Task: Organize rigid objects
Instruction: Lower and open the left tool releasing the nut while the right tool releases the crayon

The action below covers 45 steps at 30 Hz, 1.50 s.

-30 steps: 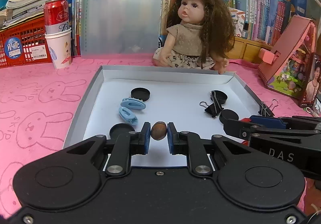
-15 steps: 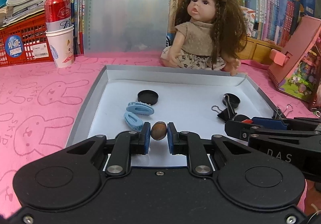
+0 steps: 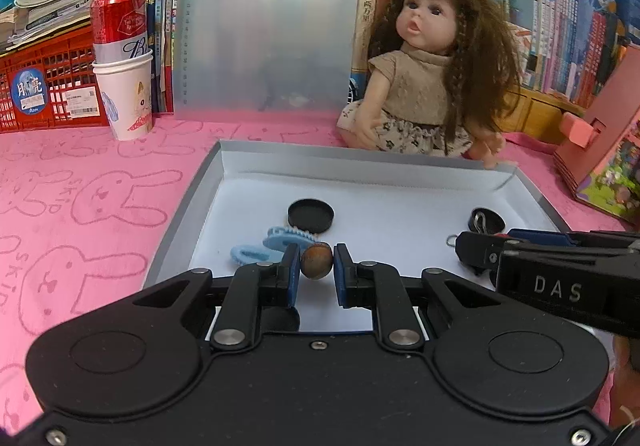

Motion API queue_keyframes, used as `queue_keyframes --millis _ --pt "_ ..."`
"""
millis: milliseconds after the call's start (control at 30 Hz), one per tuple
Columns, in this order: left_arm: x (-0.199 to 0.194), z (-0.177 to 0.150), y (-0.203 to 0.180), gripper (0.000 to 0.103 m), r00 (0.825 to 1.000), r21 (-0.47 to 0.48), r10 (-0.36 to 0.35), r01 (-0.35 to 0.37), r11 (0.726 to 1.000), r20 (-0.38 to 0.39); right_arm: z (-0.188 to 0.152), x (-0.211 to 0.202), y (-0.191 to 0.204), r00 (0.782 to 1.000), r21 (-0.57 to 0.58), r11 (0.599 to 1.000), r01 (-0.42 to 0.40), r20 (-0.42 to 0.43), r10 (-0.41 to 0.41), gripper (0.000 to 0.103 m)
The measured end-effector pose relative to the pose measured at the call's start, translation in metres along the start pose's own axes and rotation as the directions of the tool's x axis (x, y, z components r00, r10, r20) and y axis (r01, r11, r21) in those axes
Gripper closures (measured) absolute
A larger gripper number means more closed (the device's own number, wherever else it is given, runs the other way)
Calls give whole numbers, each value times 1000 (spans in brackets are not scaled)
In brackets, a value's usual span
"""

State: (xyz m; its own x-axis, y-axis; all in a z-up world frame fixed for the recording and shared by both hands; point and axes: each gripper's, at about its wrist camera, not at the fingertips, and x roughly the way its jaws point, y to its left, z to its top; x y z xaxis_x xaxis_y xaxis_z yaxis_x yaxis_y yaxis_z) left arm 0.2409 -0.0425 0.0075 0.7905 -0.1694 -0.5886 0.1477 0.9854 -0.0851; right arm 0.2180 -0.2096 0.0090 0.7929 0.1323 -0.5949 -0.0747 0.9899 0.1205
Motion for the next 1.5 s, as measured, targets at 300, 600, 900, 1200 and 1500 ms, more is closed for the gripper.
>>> queue_keyframes --millis 300,600,900,1200,1500 --pt "9 5 3 85 1000 5 17 -17 1000 -1 8 9 -1 1000 2 1000 0 -9 0 50" --pt "8 3 2 85 1000 16 16 -16 1000 0 6 8 -2 1000 16 1000 -8 -11 8 50" --pt "-1 5 0 61 1000 24 15 -15 1000 17 8 2 -2 1000 17 1000 -6 5 6 36" --pt "-13 7 4 45 1000 19 14 -14 1000 28 12 -13 -3 999 22 1000 -11 51 10 18" --pt "-21 7 2 24 999 30 20 -22 999 40 13 -22 -2 997 12 1000 2 72 -3 14"
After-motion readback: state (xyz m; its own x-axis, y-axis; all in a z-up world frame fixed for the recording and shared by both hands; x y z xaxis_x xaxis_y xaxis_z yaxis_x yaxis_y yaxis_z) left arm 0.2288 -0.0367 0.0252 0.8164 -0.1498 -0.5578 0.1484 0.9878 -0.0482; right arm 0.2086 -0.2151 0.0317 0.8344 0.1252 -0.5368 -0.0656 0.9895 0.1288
